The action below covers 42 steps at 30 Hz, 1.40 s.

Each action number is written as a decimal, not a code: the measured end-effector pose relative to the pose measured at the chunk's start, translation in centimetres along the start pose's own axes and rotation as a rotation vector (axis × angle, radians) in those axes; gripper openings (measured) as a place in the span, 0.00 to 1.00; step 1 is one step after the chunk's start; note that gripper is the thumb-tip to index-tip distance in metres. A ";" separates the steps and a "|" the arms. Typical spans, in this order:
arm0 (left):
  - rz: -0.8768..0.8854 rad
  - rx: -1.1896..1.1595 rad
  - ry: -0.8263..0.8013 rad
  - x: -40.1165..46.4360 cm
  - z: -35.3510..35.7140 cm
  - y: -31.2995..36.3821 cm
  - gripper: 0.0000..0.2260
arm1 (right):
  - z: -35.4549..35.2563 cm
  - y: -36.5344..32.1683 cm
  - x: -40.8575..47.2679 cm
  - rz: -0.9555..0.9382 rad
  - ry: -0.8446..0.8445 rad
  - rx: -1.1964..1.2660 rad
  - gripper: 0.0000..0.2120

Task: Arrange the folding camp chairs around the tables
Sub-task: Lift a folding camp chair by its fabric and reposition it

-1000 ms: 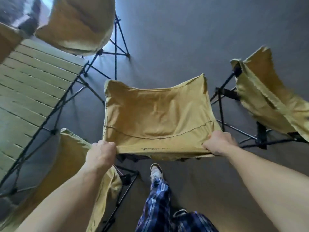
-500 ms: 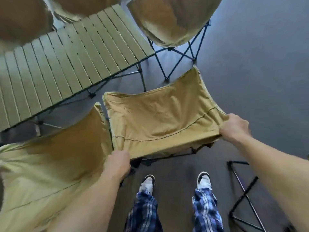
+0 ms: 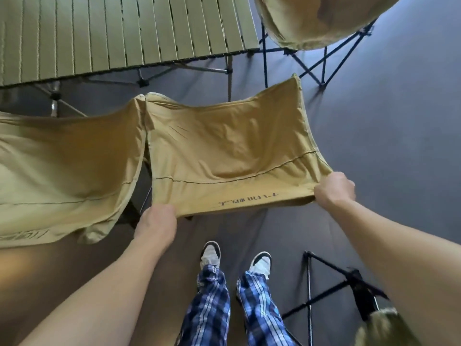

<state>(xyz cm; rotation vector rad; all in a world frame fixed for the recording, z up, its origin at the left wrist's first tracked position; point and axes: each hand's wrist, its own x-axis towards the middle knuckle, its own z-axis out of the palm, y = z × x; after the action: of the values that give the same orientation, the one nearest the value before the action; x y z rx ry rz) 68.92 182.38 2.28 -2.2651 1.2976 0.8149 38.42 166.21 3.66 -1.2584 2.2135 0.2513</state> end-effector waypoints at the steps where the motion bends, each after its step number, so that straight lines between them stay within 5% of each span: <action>1: 0.003 0.003 0.007 0.0 -0.1 0.5 0.12 | -0.1 0.2 0.2 -0.005 0.006 -0.021 0.03; 15: 0.035 0.011 -0.003 -0.8 -0.2 -1.9 0.13 | 1.1 -0.2 -1.8 -0.022 -0.016 -0.172 0.04; 24: 0.095 0.309 -0.103 -0.9 -1.6 -1.3 0.14 | 1.7 2.5 -3.8 -0.136 0.042 -0.047 0.18; 28: 0.352 0.577 -0.034 -1.1 -3.5 2.1 0.14 | 1.3 5.1 -5.8 -0.039 0.017 -0.002 0.25; 33: 0.731 0.517 0.191 -3.8 -4.3 11.2 0.12 | 0.7 11.5 -9.2 0.136 -0.027 0.054 0.19; 37: 1.016 0.501 0.248 -8.7 -1.7 18.9 0.11 | 0.0 20.2 -12.8 0.240 0.153 -0.114 0.18; 42: 1.212 0.497 0.162 -16.6 4.9 26.9 0.20 | 2.2 30.0 -17.5 0.393 0.105 -0.190 0.47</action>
<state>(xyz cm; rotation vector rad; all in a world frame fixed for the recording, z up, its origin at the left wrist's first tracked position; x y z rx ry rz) 37.43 182.75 8.04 -1.0197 2.6071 0.5066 21.04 196.05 8.29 -0.9346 2.5673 0.5712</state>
